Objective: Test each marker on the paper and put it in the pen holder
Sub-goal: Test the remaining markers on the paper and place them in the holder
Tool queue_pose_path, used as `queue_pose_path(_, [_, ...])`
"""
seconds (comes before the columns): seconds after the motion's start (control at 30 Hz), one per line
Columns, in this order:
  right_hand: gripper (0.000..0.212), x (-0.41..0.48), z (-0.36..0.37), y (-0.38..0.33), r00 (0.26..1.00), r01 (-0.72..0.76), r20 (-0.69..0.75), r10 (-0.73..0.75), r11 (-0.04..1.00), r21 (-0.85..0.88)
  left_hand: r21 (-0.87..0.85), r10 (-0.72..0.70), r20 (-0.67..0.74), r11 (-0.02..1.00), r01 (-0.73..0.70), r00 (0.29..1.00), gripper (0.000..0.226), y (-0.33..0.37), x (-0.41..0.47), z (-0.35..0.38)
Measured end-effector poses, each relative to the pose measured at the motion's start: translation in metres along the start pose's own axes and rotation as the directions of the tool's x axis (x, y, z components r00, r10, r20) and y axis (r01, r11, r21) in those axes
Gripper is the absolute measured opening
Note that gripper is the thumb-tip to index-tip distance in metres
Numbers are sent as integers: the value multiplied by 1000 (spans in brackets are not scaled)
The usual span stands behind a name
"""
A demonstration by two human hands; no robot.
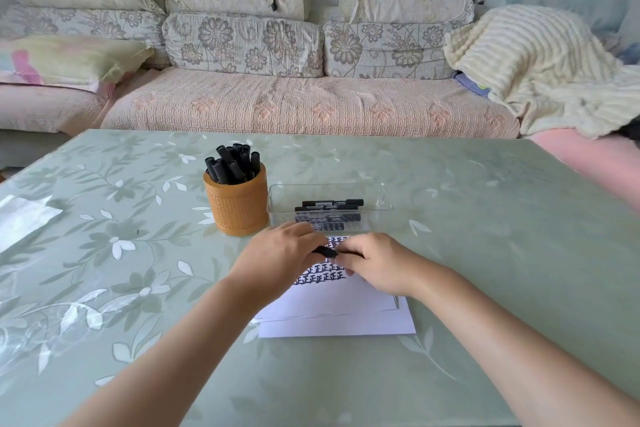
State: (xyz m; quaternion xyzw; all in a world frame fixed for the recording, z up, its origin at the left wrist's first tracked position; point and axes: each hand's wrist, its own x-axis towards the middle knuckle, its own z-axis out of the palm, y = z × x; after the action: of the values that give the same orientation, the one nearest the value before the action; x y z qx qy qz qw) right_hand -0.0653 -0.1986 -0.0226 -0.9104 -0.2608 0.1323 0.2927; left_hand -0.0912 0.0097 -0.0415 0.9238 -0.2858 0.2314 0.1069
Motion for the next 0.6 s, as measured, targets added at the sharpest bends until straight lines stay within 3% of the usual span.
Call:
queue_pose_path(0.07, [25,-3,-2,-1,1000,5,6,-5,1000,2,-5,4,10,1000,-4,1000,24,-3,-1,1])
queue_pose_path(0.27, [23,1,1,0,997,64,-30,-73,973,-221,-50,-23,58,998,26,998,33,-6,-6,2])
queue_pose_path(0.4, [16,3,7,8,921,230,-161,-355,829,-510,-90,-135,187,984,154,973,36,-6,-6,-1])
queue_pose_path(0.5, [16,3,5,11,848,306,-197,-492,759,-575,-195,-210,275,943,268,938,33,-6,-5,-4])
queue_pose_path(0.6, [18,3,7,5,881,271,-206,-426,812,-516,-197,-113,175,969,147,978,35,-13,-9,-5])
